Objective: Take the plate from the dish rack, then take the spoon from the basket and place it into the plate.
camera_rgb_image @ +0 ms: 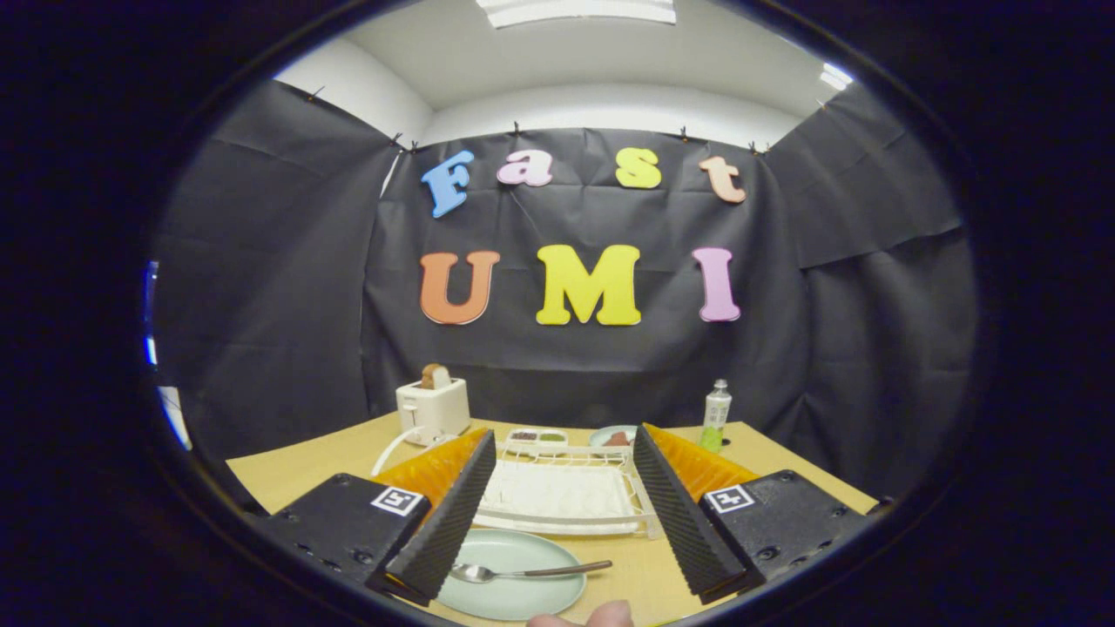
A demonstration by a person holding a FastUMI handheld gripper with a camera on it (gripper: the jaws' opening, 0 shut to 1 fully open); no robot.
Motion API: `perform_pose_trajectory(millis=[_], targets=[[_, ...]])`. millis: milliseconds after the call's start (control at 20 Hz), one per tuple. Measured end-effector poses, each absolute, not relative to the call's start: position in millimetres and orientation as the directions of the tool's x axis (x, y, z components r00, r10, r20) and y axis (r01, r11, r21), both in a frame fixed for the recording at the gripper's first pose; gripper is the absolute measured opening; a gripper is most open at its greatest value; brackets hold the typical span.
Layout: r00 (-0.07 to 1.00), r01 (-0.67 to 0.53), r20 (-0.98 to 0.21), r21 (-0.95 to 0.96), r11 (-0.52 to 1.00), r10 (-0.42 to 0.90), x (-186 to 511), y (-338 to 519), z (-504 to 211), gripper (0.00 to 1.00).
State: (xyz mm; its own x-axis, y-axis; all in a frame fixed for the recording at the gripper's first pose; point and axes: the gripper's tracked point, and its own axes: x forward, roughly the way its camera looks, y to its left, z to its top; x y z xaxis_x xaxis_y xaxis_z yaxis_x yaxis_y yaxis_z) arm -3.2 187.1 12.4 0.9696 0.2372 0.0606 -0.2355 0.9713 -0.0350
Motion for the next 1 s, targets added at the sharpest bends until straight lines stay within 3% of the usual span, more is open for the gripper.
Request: perform_pose_trajectory(millis=[1000], targets=[[0.974,-0.195,0.113,-0.035,0.98,0.198,-60.3,226.5,20.9,1.0]])
